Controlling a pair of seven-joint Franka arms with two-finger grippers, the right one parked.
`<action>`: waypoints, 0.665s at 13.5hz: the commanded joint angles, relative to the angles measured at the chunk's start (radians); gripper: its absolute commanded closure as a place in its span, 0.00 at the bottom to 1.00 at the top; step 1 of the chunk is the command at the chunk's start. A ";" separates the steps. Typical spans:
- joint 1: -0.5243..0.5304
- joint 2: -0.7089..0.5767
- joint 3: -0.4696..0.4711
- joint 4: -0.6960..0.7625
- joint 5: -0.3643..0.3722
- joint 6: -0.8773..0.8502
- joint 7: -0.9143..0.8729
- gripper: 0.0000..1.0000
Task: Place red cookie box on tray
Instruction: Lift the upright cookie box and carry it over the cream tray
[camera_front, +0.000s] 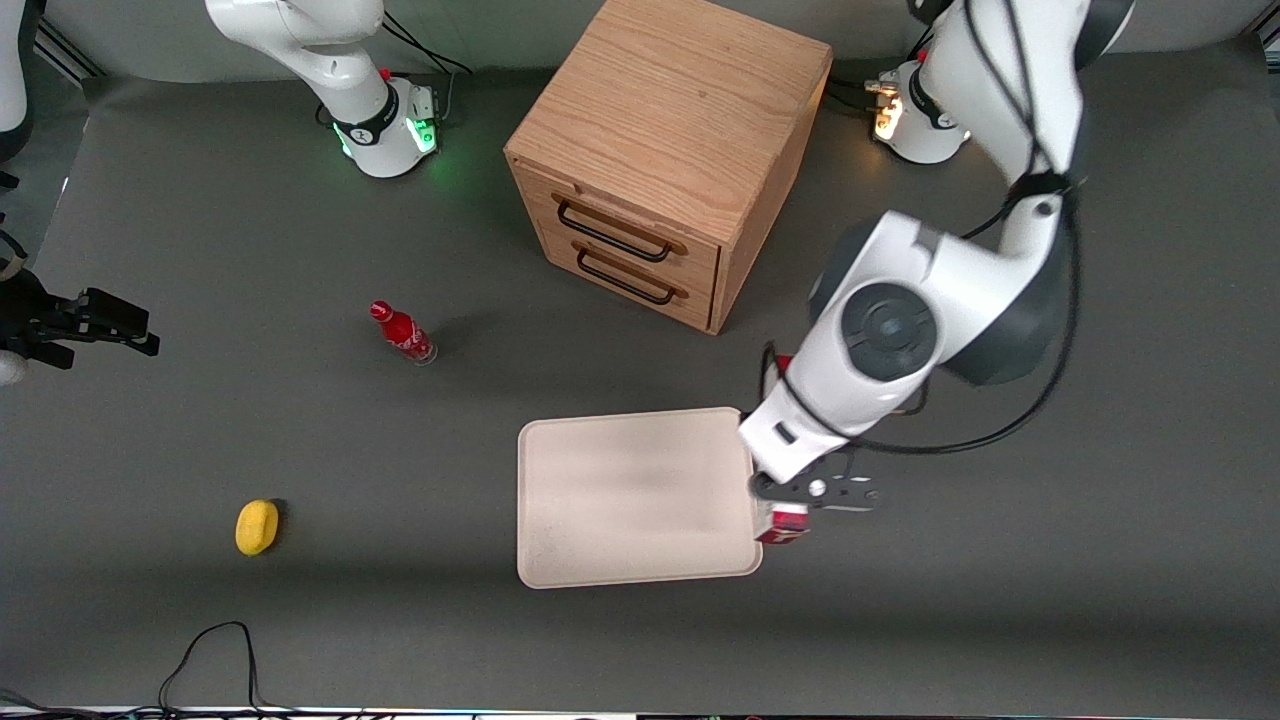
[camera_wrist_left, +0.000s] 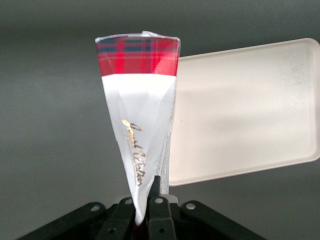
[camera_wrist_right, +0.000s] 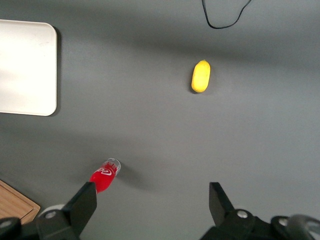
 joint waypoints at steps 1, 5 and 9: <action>-0.047 0.089 0.012 0.054 0.006 0.042 -0.042 1.00; -0.114 0.175 0.015 -0.026 0.075 0.192 -0.149 1.00; -0.100 0.191 0.016 -0.064 0.074 0.240 -0.201 1.00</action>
